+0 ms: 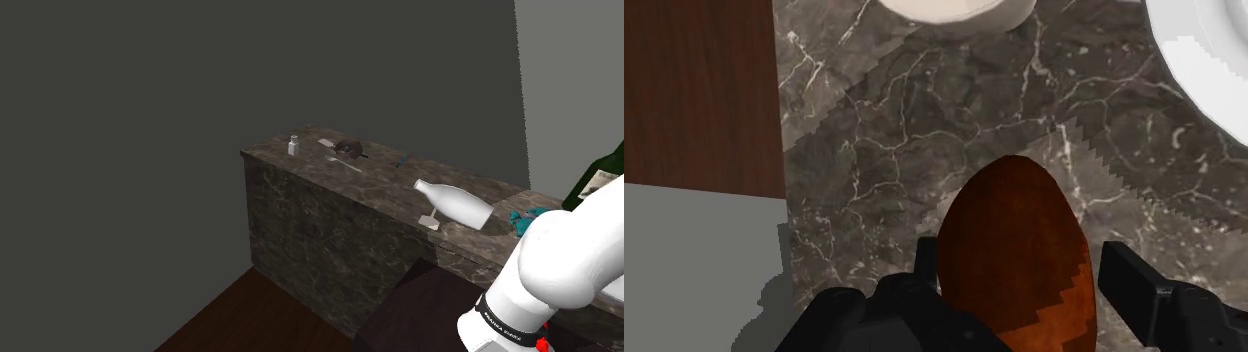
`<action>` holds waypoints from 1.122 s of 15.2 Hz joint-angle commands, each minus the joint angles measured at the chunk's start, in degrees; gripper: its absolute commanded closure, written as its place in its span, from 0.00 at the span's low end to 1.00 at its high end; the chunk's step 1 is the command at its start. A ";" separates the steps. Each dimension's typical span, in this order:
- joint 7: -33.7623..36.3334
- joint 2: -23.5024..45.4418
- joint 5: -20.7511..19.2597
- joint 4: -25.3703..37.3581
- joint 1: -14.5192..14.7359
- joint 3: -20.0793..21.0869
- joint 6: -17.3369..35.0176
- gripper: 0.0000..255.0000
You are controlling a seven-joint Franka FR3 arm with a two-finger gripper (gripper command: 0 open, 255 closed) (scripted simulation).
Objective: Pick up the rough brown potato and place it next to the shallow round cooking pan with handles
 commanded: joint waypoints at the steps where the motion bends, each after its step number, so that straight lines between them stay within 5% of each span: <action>1: 1.12 -0.74 -1.15 -0.99 0.73 -0.80 1.08 1.00; 17: 9.13 -7.65 -10.89 -5.41 6.94 -8.32 7.45 1.00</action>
